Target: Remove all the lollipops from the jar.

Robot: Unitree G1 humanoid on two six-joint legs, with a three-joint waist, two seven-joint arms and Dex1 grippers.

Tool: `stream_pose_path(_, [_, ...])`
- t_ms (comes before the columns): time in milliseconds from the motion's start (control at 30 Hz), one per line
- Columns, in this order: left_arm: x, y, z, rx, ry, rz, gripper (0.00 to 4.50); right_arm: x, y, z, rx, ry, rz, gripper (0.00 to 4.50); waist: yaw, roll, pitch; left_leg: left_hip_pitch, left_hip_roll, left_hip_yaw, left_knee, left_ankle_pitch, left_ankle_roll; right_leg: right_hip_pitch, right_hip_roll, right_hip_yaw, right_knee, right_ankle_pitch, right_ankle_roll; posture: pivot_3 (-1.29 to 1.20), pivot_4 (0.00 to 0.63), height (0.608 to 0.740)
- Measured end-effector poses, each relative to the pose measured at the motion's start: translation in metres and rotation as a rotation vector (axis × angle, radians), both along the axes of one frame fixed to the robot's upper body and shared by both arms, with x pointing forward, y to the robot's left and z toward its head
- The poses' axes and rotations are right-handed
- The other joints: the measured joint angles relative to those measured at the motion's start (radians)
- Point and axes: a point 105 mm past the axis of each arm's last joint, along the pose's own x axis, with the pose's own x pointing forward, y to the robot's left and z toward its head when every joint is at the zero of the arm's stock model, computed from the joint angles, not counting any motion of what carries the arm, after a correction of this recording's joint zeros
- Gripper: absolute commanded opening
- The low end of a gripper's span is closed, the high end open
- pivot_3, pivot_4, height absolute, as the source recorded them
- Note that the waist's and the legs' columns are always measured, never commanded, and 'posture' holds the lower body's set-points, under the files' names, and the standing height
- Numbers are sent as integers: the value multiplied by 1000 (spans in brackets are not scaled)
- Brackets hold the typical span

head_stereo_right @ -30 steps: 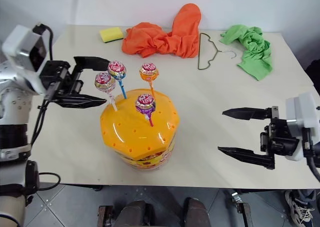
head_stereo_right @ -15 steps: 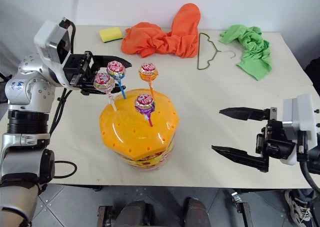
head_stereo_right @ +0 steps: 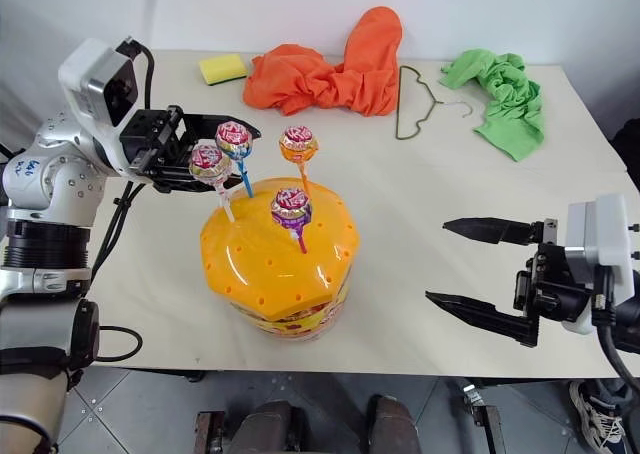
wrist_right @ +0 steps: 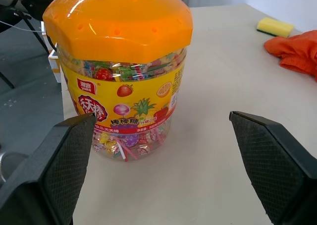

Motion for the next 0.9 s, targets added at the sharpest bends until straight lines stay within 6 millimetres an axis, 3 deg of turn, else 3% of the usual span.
stream_pose_path(167, [-3,-2,-11,36,32,-20,3090,0,-3,2,-1,-11,-17,4500,2,0,0,0,0,0,0,0,0,0,0,0,0,0,0,0,150,740])
stream_pose_path(433, [-5,-6,-12,25,20,-50,3090,0,-3,2,-2,-15,-32,4500,2,0,0,0,0,-1,0,0,0,1,0,0,0,0,0,0,150,740])
stream_pose_path(567, [-6,-10,-11,12,6,-73,2299,1,-4,3,2,-17,-39,4500,3,0,0,0,0,-1,1,0,0,1,0,0,0,0,0,0,150,740])
stream_pose_path(800, [-5,-19,-2,-31,-10,-108,90,1,-4,5,8,-23,-46,4500,2,0,0,0,-1,-2,1,0,0,1,0,0,0,0,0,0,150,740])
stream_pose_path(900, [-5,-17,12,-85,-34,-110,37,1,-4,5,8,-26,-48,4500,3,0,0,-1,-1,-2,1,0,0,1,0,-1,0,0,0,0,150,740])
